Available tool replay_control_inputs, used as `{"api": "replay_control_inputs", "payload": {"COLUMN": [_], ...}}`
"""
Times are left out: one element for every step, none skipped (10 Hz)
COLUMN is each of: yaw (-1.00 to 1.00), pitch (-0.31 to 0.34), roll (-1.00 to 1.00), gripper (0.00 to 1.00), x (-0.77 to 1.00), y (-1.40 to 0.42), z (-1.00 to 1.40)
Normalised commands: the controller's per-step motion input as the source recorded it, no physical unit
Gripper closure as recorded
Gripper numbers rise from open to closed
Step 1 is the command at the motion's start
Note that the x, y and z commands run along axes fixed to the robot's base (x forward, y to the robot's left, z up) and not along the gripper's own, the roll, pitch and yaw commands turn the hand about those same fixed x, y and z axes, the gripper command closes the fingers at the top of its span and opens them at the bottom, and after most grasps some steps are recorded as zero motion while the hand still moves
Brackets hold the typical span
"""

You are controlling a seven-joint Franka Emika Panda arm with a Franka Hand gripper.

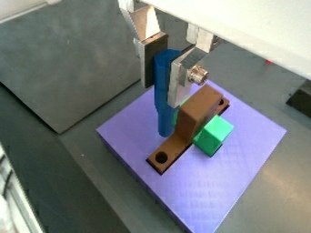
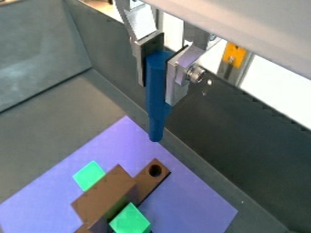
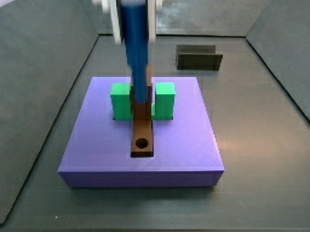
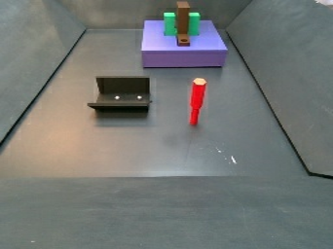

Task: Pick up the blue object. Move up. Move to above the board. Insert the blue object.
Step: Insert the blue object.

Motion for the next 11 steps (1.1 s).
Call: {"api": "replay_control_inputs", "payload": {"yaw": [0.0,0.0,0.0,0.0,0.0,0.0,0.0,0.0,0.0,0.0,0.0], "pitch": [0.006,0.02,0.011,0.0,0.0,0.0,0.0,0.004,0.0,0.0,0.0], "roll": [0.33,0.33,0.31,0.26,0.12,0.09,0.06,0.05,0.03,0.03,0.0], "gripper": [1.0,1.0,1.0,1.0,1.0,1.0,1.0,1.0,1.0,1.0,1.0], "x": [0.21,0.21,0.19,0.12,0.0,0.0,-0.02,0.0,0.0,-0.01,0.0], "y": [-0.06,-0.08,-0.1,-0.09,-0.09,-0.03,0.0,0.0,-0.02,-0.02,-0.04], "z": [-0.67,-0.65,-0.61,-0.59,-0.5,-0.45,-0.25,-0.04,-0.18,-0.23,-0.18]}}
